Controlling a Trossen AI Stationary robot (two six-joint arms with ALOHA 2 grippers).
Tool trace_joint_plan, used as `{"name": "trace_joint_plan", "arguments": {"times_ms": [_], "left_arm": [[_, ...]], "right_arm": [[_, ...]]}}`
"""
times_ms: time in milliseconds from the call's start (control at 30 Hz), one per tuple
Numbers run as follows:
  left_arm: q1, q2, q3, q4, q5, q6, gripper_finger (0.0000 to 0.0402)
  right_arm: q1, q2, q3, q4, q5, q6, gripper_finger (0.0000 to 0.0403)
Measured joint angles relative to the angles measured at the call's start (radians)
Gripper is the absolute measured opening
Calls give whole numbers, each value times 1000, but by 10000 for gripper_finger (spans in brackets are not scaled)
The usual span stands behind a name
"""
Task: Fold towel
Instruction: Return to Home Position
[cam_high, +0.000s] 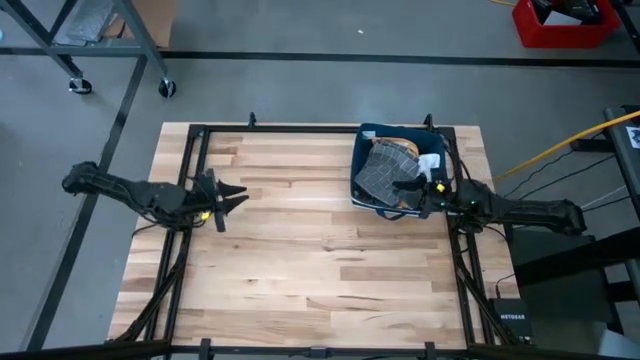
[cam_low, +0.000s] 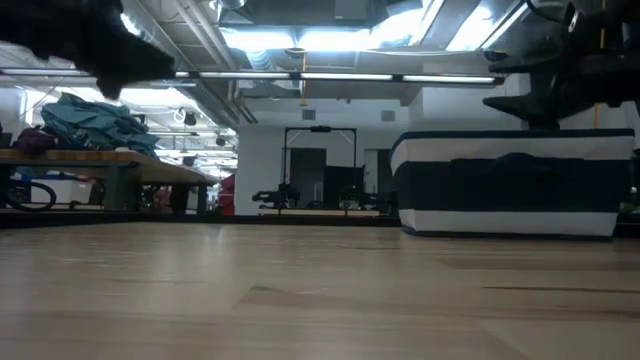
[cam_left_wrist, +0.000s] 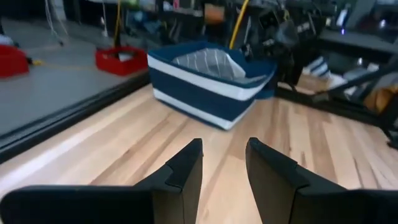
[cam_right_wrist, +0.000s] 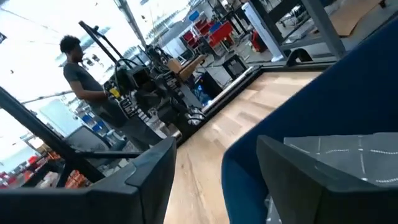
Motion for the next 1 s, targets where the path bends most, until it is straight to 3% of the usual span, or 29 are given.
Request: {"name": "trace_joint_plan", "arguments": {"times_ms": [133, 267, 400, 567, 667, 833, 1000], "left_arm": [[43, -47, -166, 258, -2, 103, 114], [116, -63, -281, 493, -2, 241, 114], [202, -67, -290, 535, -2, 335, 114], [278, -66, -290, 497, 23, 370, 114], [302, -65, -291, 410, 95, 348, 114], [311, -65, -291, 254, 200, 272, 114], [311, -60, -291, 211, 223, 228, 114]], "right_arm": [[0, 35, -19, 57, 15, -70, 230], [0, 79, -22, 68, 99, -153, 230], [0, 129, -23, 59, 157, -186, 230], [-1, 198, -22, -11, 157, -185, 230], [-1, 245, -23, -69, 156, -148, 230], [-1, 307, -39, -63, 127, -97, 230], [-1, 328, -41, -71, 69, -88, 230]]}}
